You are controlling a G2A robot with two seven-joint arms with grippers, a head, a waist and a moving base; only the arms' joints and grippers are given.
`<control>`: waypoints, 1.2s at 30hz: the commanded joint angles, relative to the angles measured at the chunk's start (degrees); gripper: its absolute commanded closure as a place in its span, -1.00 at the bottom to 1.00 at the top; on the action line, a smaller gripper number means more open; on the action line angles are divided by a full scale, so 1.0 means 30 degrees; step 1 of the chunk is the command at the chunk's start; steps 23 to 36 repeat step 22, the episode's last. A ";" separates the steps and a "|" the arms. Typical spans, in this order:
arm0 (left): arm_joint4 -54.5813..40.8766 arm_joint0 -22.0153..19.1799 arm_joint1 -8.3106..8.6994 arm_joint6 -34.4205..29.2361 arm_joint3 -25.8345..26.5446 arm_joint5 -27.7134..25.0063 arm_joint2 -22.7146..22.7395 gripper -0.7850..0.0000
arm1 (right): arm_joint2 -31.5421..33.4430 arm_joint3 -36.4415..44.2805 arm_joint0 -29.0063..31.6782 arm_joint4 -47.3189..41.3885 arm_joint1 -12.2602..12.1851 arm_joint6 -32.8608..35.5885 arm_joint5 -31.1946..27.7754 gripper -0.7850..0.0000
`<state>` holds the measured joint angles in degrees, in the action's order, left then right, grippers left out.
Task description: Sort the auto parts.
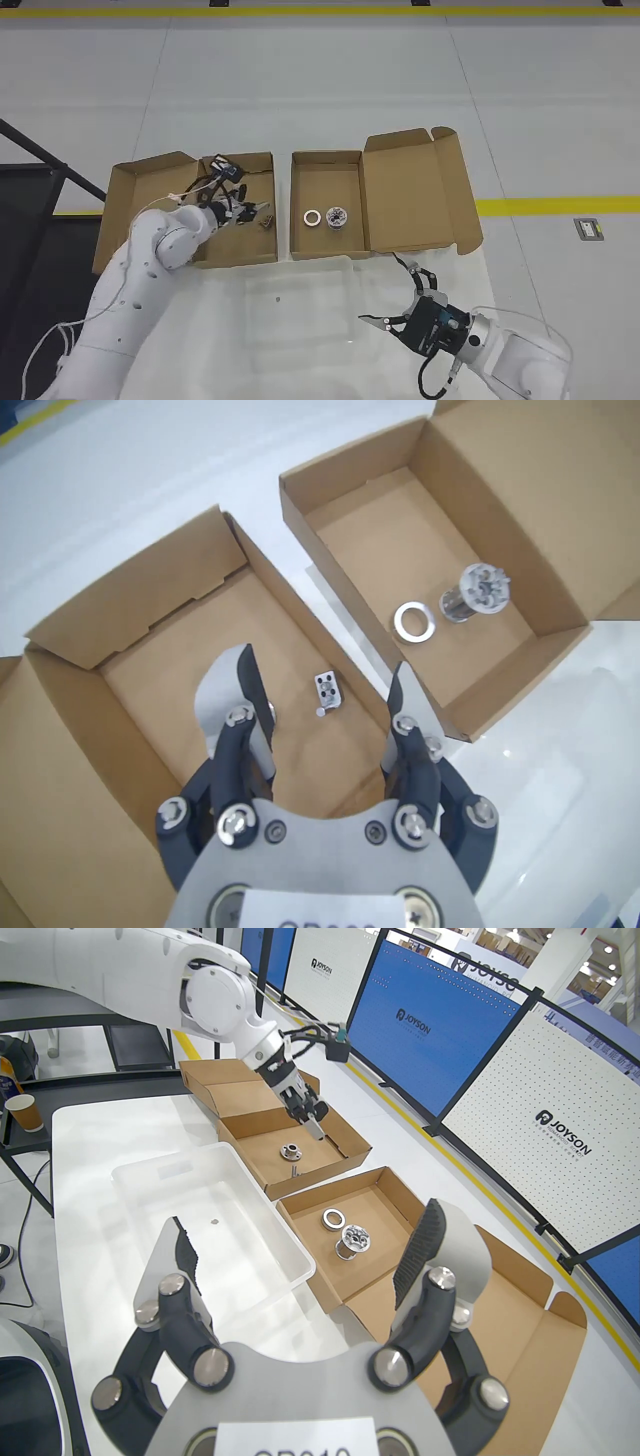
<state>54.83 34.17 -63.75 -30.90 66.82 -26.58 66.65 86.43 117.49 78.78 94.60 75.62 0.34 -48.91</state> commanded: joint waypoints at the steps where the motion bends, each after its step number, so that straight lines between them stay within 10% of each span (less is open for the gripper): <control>1: -0.0435 0.2511 0.0528 -0.0479 0.3901 -0.0157 0.1885 -0.44 | 0.0000 0.0000 0.0000 0.0000 0.0000 0.0000 0.0000 -1.00; 10: -0.2328 0.9604 0.1493 -0.1440 1.3184 -0.0353 0.6787 -1.00 | 0.0000 0.0000 0.0000 0.0000 0.0000 0.0000 0.0000 -1.00; 36: -0.2300 0.9750 0.1507 -0.1466 1.3378 -0.0340 0.6861 -1.00 | 0.0000 0.0000 0.0000 0.0000 0.0000 0.0000 0.0000 -1.00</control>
